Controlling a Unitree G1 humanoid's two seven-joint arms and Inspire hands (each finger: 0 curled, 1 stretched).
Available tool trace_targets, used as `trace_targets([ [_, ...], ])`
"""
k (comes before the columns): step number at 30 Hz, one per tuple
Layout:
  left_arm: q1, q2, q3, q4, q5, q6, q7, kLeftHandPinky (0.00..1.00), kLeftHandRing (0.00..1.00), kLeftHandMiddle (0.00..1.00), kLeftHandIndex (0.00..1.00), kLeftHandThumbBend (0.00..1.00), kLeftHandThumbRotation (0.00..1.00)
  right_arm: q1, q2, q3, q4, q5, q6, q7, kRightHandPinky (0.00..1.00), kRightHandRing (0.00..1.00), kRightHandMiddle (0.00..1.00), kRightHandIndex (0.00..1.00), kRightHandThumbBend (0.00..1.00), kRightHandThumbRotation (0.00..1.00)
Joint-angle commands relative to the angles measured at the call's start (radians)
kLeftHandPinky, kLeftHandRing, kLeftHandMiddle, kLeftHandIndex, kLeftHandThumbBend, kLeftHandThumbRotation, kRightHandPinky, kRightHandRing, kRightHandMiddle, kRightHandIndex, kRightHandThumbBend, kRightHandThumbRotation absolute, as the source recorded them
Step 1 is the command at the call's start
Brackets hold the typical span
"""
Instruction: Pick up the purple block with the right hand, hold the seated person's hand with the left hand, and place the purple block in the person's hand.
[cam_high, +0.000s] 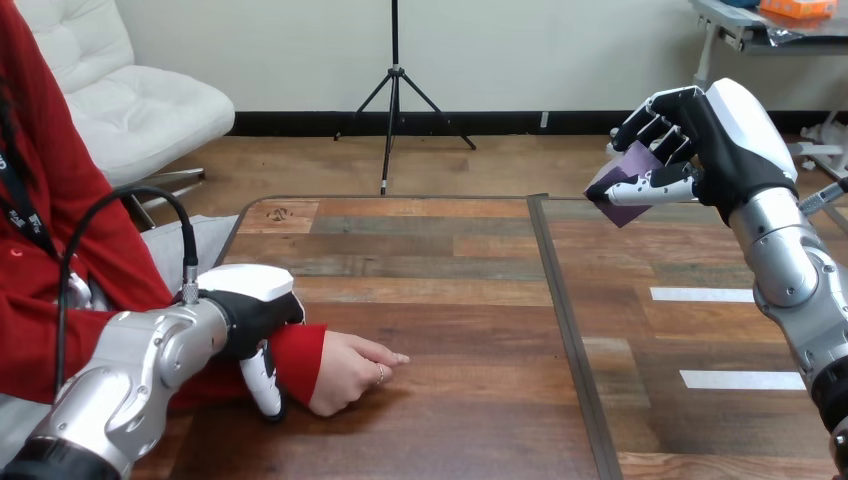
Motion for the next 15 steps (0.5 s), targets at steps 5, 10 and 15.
trace_targets([
  [5, -0.059, -0.028, -0.027, 0.092, -0.001, -0.011, 0.031, 0.18, 0.24, 0.36, 0.51, 0.7, 0.0, -0.049, -0.025, -0.026, -0.039, 0.015, -0.011, -0.03, 0.39, 0.42, 0.46, 0.47, 0.75, 0.0],
  [10, -0.062, -0.035, -0.029, 0.116, -0.004, -0.015, 0.049, 0.17, 0.23, 0.35, 0.47, 0.69, 0.0, -0.048, -0.024, -0.027, -0.04, 0.017, -0.008, -0.029, 0.4, 0.42, 0.47, 0.47, 0.75, 0.0],
  [15, -0.059, -0.041, -0.023, 0.126, -0.011, -0.018, 0.069, 0.16, 0.23, 0.34, 0.44, 0.67, 0.0, -0.047, -0.022, -0.028, -0.038, 0.019, -0.01, -0.028, 0.41, 0.43, 0.47, 0.47, 0.75, 0.0],
])
